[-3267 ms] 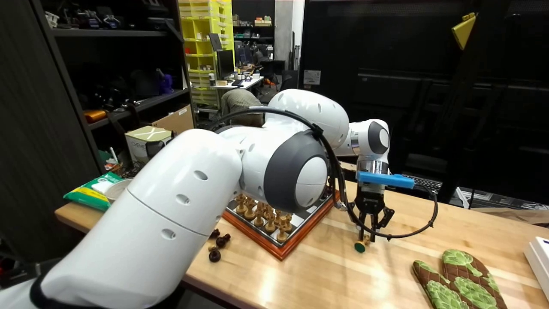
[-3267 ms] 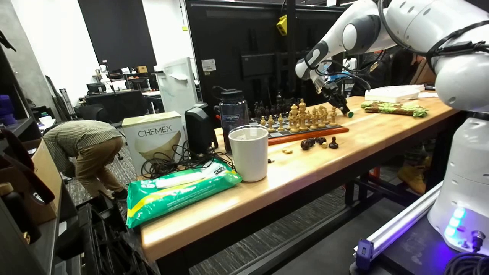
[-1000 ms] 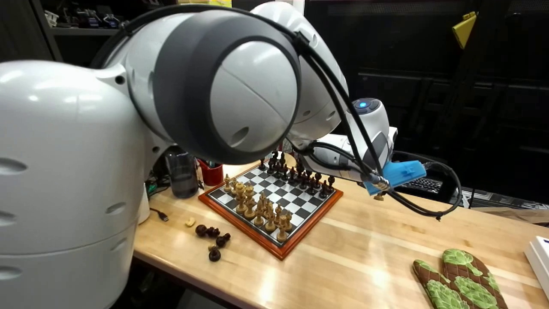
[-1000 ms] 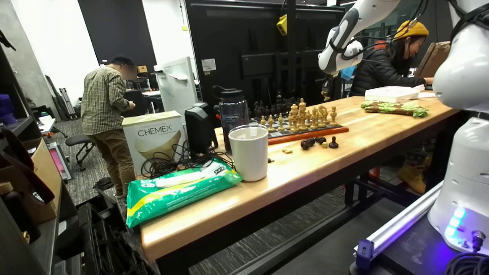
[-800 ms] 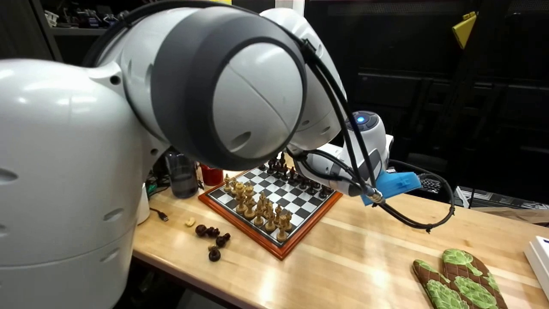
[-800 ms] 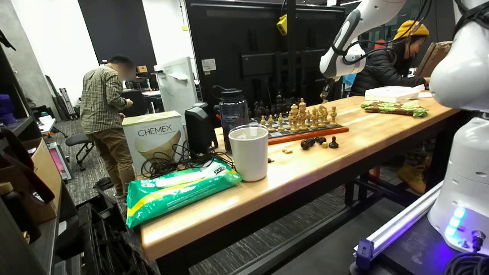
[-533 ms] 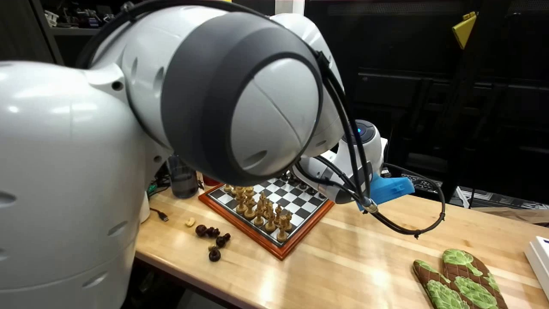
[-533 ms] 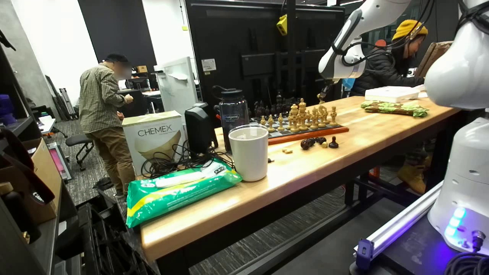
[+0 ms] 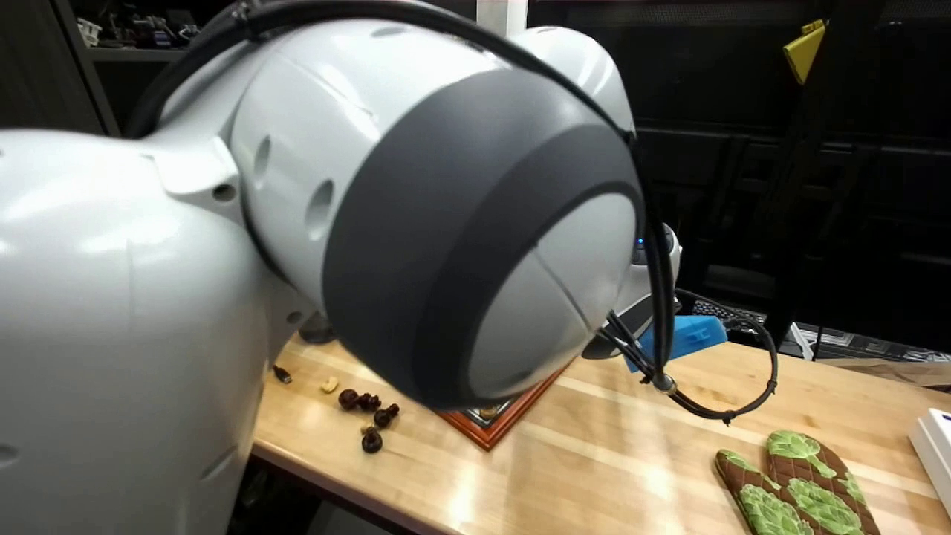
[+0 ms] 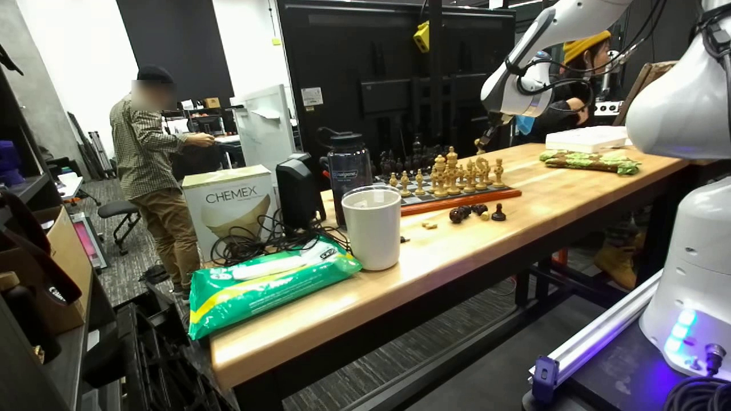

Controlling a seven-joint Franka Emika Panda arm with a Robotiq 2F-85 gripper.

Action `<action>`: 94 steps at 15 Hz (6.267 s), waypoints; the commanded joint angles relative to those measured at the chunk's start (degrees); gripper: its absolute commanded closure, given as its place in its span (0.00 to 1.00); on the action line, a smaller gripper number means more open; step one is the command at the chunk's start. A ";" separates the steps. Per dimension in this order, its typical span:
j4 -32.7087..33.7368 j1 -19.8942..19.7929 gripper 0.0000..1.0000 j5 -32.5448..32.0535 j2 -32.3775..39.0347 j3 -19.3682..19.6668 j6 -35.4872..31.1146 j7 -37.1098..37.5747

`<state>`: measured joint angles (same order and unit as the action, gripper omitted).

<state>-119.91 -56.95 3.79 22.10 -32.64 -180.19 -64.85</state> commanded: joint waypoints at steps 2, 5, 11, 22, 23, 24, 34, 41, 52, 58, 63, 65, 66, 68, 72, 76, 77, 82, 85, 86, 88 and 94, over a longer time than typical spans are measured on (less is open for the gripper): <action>0.85 -7.64 0.93 -0.11 3.53 -6.56 0.11 -4.37; 1.41 -10.11 0.93 -0.64 5.55 -8.40 0.51 -5.70; 2.61 -11.40 0.93 -0.88 8.28 -9.21 1.01 -7.21; 3.72 -11.31 0.42 -5.55 10.18 -8.84 1.76 -3.62; 3.78 -11.28 0.36 -6.19 10.22 -8.82 1.81 -3.17; 3.76 -11.14 0.28 -6.76 10.10 -8.66 1.85 -2.76; 1.31 -6.88 0.00 -6.53 1.31 -4.00 8.95 1.22; 1.54 10.79 0.00 -6.20 -12.50 14.18 27.61 9.10; 12.77 39.33 0.00 -11.19 -12.90 36.24 62.79 21.08; 15.49 40.34 0.00 -10.27 -10.87 37.33 64.38 21.95; 21.96 40.37 0.00 -7.82 -5.63 37.96 65.39 20.26; 25.07 40.00 0.00 -7.13 -2.90 37.96 65.81 19.70; 26.42 39.83 0.00 -6.88 -1.65 37.95 65.76 19.66; 28.86 39.37 0.00 -6.48 0.73 37.88 65.36 19.33; 33.46 38.59 0.00 -6.37 4.86 37.76 64.90 18.30; 37.55 37.70 0.00 -6.30 8.24 37.59 65.25 17.49; 38.47 37.39 0.00 -6.14 8.98 37.53 65.26 17.24; 42.59 35.57 0.00 -4.76 12.33 37.03 65.33 15.39; 45.16 34.57 0.00 -3.41 14.43 36.65 66.06 14.01; 45.78 34.29 0.00 -2.88 15.05 36.53 66.18 13.53; 47.04 33.72 0.00 -1.94 16.27 36.28 66.82 12.79; 48.46 32.38 0.47 0.14 18.25 35.67 67.95 10.93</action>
<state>-73.34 -23.44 2.54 39.49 3.95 -114.05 -51.95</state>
